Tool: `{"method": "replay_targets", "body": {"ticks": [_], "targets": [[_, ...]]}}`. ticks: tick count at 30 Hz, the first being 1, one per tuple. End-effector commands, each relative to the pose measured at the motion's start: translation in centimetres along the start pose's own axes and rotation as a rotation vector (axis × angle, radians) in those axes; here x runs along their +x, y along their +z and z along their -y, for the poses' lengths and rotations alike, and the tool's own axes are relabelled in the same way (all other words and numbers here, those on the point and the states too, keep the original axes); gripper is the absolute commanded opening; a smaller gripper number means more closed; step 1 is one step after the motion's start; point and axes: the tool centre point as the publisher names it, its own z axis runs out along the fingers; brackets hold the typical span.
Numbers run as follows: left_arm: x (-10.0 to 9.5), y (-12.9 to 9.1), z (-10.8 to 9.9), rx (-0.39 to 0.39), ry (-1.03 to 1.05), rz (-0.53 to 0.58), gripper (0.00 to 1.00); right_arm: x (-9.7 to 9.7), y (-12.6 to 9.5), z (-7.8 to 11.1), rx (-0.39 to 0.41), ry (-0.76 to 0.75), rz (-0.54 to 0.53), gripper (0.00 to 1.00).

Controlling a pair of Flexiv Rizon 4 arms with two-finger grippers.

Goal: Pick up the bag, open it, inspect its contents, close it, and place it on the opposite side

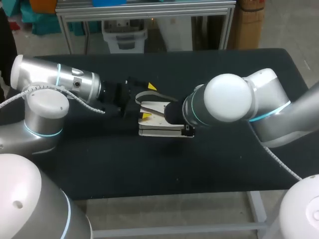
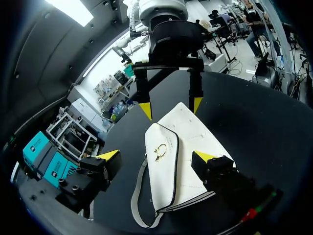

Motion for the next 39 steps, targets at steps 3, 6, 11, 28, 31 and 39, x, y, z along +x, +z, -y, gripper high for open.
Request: {"method": "replay_targets", "body": {"ticks": [3,6,11,28,31,39], "targets": [[-0.2,-0.6,0.4,-0.013,-0.050,0.024,1.00,-1.1,-0.6,0.7,-0.054,0.007,-0.005,1.00],[-0.7,-1.2,0.6,-0.041,-0.115,0.038,1.00,-1.7,-1.3,0.8,-0.071,0.015,-0.010,1.00],[-1.8,-2.4,1.1,-0.095,-0.268,0.041,1.00,-3.1,-2.8,1.3,-0.078,0.070,-0.061,1.00],[-2.1,-4.5,1.7,-0.126,-0.796,-0.018,1.00,-5.3,-5.3,4.5,-0.046,0.380,-0.311,1.00],[-1.9,-4.7,1.7,-0.168,-0.829,-0.010,1.00,-5.5,-5.5,5.4,-0.037,0.448,-0.362,1.00],[-1.8,-5.1,1.5,-0.220,-0.935,-0.083,1.00,-5.3,-6.3,7.4,-0.083,0.519,-0.546,1.00]]}}
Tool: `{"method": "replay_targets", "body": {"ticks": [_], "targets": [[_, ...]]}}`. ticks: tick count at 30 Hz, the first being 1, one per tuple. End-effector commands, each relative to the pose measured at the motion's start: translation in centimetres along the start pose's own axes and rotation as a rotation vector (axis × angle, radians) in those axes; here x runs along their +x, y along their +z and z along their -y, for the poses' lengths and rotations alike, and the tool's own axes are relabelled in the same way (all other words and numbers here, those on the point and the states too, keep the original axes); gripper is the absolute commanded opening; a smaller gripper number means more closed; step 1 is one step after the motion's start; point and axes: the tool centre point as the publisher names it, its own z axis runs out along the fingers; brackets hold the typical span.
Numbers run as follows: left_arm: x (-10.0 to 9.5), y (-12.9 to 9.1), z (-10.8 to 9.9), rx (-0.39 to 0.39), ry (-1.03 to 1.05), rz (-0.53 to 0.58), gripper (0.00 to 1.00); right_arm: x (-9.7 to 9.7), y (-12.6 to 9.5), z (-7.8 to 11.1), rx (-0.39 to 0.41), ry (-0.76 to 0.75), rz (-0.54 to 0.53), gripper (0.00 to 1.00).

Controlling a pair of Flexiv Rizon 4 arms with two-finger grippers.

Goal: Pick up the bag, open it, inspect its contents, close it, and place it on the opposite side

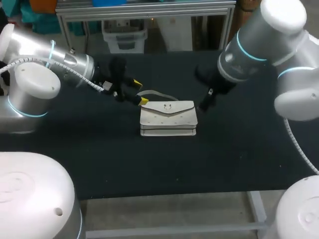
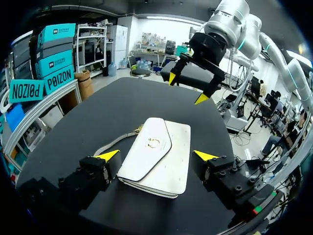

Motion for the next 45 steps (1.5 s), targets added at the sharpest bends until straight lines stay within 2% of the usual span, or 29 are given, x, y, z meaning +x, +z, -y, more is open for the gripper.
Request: {"method": "replay_targets", "body": {"ticks": [1,15,17,18,22,24,28,33,37,40,42,45], "targets": [[-0.7,-0.4,0.5,-0.044,-0.002,-0.020,1.00,-0.4,-1.3,0.6,0.007,-0.017,-0.239,1.00],[-0.7,-0.4,0.5,-0.044,-0.002,-0.020,1.00,-0.4,-1.3,0.6,0.007,-0.017,-0.239,1.00],[-0.8,0.9,1.0,-0.011,-0.135,0.004,1.00,-0.4,-1.3,0.6,0.007,-0.017,-0.239,1.00],[-0.9,1.4,1.4,0.014,-0.237,0.066,1.00,-0.5,-1.1,0.4,0.011,0.031,-0.220,1.00],[-0.9,1.5,2.1,0.020,-0.538,0.130,1.00,0.0,-1.1,0.6,0.004,0.184,-0.225,1.00],[-1.0,1.3,2.1,-0.002,-0.675,0.186,1.00,-0.1,-1.4,0.9,-0.010,0.261,-0.237,1.00],[-1.3,1.3,1.5,-0.090,-0.821,0.260,1.00,0.3,-1.6,1.4,-0.016,0.435,-0.269,1.00],[-1.4,1.3,0.2,-0.171,-0.961,0.311,1.00,0.7,-1.4,1.9,0.026,0.590,-0.324,1.00],[-1.3,1.0,-0.9,-0.222,-1.066,0.295,1.00,1.1,-1.0,2.8,0.052,0.682,-0.366,1.00],[-1.1,0.9,-1.4,-0.267,-1.137,0.230,1.00,1.3,-0.8,3.2,0.067,0.718,-0.391,1.00],[-1.0,0.8,-1.6,-0.278,-1.177,0.193,1.00,1.4,-0.8,3.3,0.068,0.729,-0.428,1.00],[-1.0,0.8,-1.6,-0.278,-1.177,0.193,1.00,1.5,-0.8,3.2,0.084,0.715,-0.442,1.00]]}}
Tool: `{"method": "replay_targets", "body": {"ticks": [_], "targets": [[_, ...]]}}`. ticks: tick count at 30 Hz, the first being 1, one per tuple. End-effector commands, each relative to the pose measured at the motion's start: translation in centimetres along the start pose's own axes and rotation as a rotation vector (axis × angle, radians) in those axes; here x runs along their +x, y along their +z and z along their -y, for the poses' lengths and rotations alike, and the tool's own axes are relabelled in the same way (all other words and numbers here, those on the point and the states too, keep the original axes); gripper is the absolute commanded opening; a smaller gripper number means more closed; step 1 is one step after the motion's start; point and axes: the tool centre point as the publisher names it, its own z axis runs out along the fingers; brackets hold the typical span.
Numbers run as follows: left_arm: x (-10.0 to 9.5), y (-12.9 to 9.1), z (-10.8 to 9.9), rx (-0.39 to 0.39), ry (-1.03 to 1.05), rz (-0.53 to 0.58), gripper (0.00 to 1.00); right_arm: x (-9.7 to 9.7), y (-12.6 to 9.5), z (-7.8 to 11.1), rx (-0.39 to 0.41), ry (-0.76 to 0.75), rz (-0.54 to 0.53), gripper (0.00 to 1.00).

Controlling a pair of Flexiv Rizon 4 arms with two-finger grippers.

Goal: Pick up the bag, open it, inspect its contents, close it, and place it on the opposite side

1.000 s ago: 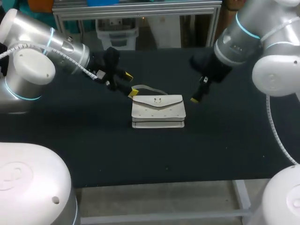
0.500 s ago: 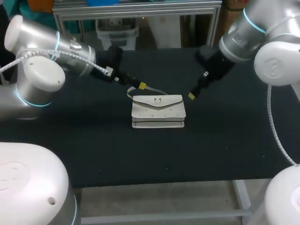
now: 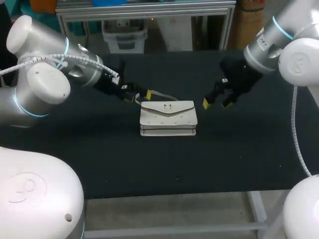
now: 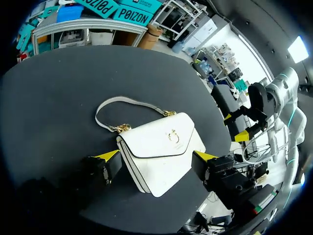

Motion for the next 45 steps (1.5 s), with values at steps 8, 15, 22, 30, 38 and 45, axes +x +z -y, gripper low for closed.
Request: {"method": "replay_targets", "body": {"ticks": [8,15,22,30,38,45], "targets": [[0.2,-0.1,0.7,-0.166,-0.308,0.076,1.00,-0.4,-0.4,-0.8,0.040,-0.006,-0.030,1.00],[0.4,0.8,0.5,-0.161,-0.402,0.080,1.00,0.1,0.4,-0.7,0.039,0.061,-0.037,1.00],[-0.3,1.5,-0.1,-0.184,-0.513,0.052,1.00,0.4,1.2,-0.3,0.044,0.259,-0.149,1.00],[-1.8,2.3,-0.8,-0.204,-0.502,-0.031,1.00,0.1,2.1,-0.7,0.062,0.394,-0.223,1.00],[-1.7,3.0,-1.3,-0.222,-0.474,-0.105,1.00,0.3,3.9,-2.4,0.052,0.460,-0.274,1.00],[-1.4,3.3,-1.8,-0.223,-0.464,-0.147,1.00,0.3,6.3,-3.8,0.056,0.494,-0.315,1.00]]}}
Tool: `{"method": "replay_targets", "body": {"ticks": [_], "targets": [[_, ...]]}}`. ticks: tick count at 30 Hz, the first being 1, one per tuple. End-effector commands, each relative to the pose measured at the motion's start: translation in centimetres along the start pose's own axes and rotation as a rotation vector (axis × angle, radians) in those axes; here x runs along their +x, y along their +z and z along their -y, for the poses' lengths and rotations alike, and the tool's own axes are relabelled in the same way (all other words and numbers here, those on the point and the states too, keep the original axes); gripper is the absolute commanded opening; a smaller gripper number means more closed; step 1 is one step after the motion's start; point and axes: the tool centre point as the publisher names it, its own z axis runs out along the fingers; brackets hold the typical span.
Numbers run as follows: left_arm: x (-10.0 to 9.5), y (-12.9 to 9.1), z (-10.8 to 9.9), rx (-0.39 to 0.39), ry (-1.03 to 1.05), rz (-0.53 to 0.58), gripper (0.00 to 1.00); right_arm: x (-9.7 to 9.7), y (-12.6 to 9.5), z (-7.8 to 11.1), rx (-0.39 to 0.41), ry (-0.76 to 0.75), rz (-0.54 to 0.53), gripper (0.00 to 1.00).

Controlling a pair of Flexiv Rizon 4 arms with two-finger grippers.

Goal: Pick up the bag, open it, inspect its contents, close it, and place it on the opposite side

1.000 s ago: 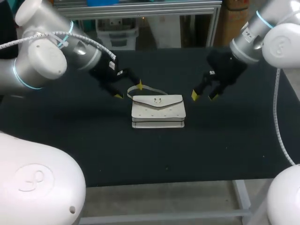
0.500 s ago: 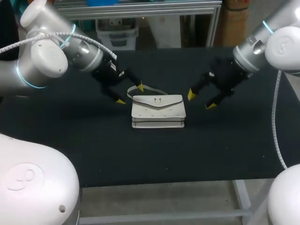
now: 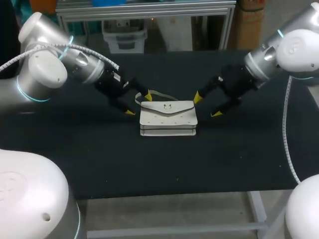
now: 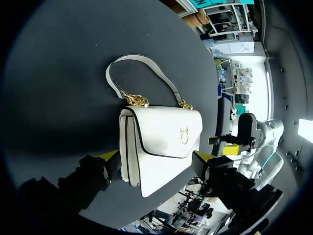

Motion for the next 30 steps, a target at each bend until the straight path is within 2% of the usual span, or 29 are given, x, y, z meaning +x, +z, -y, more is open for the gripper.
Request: {"method": "replay_targets", "body": {"ticks": [1,8,11,17,25,30], "targets": [[-0.3,0.3,-0.2,-0.003,0.006,-0.030,1.00,-0.3,1.8,-1.5,0.017,0.017,-0.002,1.00],[-0.4,0.7,-0.3,-0.012,0.015,-0.043,1.00,-0.2,3.1,-2.4,0.004,0.026,-0.057,1.00],[-0.5,0.9,-0.3,-0.011,0.018,-0.054,1.00,0.0,3.5,-3.0,0.010,0.031,-0.089,0.97],[-0.7,1.1,-0.1,-0.019,0.013,-0.067,0.87,0.9,4.4,-3.6,0.012,0.028,-0.102,0.87],[-0.9,1.3,0.5,-0.027,0.012,-0.102,0.86,1.3,5.4,-4.2,0.007,0.038,-0.109,0.74],[-1.0,1.6,0.7,-0.039,0.024,-0.124,0.85,1.3,5.6,-4.8,-0.004,0.048,-0.121,0.59]]}}
